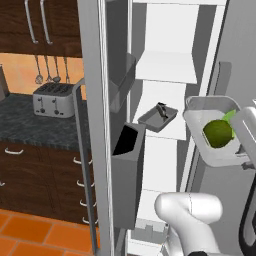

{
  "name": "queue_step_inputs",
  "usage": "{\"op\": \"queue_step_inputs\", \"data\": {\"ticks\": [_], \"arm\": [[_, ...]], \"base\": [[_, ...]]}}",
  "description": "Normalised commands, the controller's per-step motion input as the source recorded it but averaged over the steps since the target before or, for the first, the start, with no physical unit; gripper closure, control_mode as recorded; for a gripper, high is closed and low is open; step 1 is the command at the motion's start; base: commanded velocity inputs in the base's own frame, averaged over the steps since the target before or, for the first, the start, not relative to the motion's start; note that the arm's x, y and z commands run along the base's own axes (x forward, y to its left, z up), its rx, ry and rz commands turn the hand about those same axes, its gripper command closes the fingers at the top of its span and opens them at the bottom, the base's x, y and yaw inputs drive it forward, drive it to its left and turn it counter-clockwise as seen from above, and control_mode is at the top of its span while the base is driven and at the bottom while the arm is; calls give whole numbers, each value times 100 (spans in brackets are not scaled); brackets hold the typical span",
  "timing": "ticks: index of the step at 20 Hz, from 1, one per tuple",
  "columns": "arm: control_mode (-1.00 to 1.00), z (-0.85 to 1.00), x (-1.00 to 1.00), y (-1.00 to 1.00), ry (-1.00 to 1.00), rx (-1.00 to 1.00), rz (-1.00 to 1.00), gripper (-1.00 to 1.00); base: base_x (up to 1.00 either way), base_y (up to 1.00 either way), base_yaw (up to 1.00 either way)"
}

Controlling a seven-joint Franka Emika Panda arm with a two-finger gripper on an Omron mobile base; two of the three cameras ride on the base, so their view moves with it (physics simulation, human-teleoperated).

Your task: Take the meat container that has the fish and place it on the second highest rack of the freezer. Then take the vegetable container that has the lemon wedge and lime and place it on the highest rack of the freezer.

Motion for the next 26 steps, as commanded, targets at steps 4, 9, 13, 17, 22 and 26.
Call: {"op": "queue_step_inputs", "data": {"ticks": [4,9,13,17,22,26], "arm": [[-100,63,72,0,-12,0,0,100],[-100,69,100,3,-19,0,-3,100],[-100,34,90,24,-11,-1,-18,100],[-100,-34,40,1,-26,0,-29,100],[-100,-1,66,0,-8,0,-12,100],[-100,-21,63,0,4,0,2,100]], "base": [[0,0,0],[0,0,0],[0,0,0],[0,0,0],[0,0,0],[0,0,0]]}}
